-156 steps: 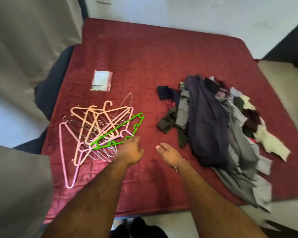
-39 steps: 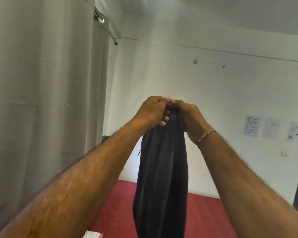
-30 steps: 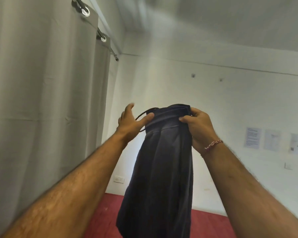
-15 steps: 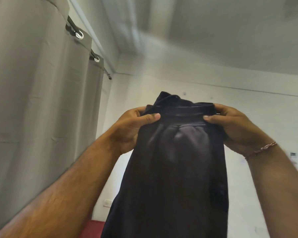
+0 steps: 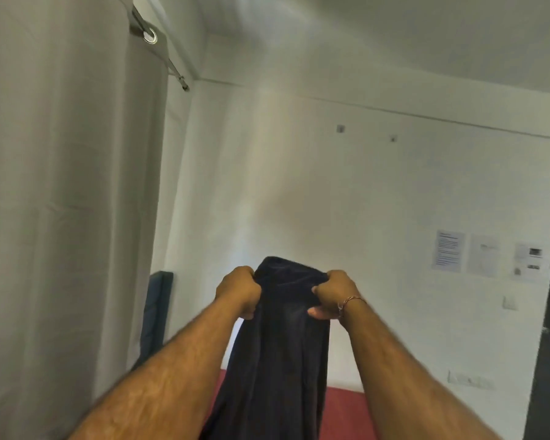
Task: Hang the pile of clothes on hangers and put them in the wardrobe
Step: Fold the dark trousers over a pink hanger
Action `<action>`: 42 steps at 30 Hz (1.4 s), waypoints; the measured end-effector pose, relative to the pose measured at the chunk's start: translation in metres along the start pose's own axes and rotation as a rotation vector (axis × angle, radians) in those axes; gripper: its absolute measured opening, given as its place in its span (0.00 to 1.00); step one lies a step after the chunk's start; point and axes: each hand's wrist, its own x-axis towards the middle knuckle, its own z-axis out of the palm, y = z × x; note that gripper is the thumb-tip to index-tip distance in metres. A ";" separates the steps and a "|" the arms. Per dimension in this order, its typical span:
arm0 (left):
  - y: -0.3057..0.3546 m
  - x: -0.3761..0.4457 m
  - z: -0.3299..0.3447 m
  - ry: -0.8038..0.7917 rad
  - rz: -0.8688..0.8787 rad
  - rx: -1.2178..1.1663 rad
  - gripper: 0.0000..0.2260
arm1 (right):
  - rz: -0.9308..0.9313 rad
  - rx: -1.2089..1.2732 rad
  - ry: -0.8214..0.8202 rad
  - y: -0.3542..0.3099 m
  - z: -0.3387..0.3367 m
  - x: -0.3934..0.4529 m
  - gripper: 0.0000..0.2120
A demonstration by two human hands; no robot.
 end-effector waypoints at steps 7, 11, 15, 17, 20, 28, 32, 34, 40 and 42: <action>0.043 0.015 -0.025 0.360 0.380 -0.229 0.12 | -0.242 0.434 0.430 -0.019 -0.022 0.018 0.11; 0.044 0.006 -0.024 0.356 0.451 -0.219 0.12 | -0.326 0.426 0.577 -0.015 -0.030 0.014 0.13; 0.000 -0.033 0.000 0.295 0.507 -0.139 0.15 | -0.355 0.283 0.617 0.030 0.001 -0.030 0.13; -0.047 -0.058 0.024 0.230 0.505 -0.135 0.19 | -0.364 0.154 0.547 0.069 0.032 -0.067 0.14; -0.140 -0.108 0.076 0.127 0.451 -0.086 0.30 | -0.323 -0.005 0.398 0.141 0.089 -0.130 0.16; -0.376 -0.321 0.217 -0.472 0.104 0.335 0.17 | 0.200 0.058 -0.234 0.330 0.275 -0.364 0.21; -0.443 -0.431 0.244 -0.737 -0.130 0.392 0.12 | 0.273 -0.144 -0.765 0.381 0.313 -0.485 0.25; -0.468 -0.478 0.248 -0.922 -0.207 0.429 0.15 | 0.284 -0.246 -1.007 0.394 0.325 -0.530 0.26; -0.497 -0.537 0.210 -0.925 -0.449 0.351 0.24 | 0.198 -0.290 -1.251 0.355 0.368 -0.568 0.34; -0.505 -0.536 0.190 -0.817 -0.518 0.325 0.25 | 0.177 -0.252 -1.247 0.334 0.395 -0.563 0.33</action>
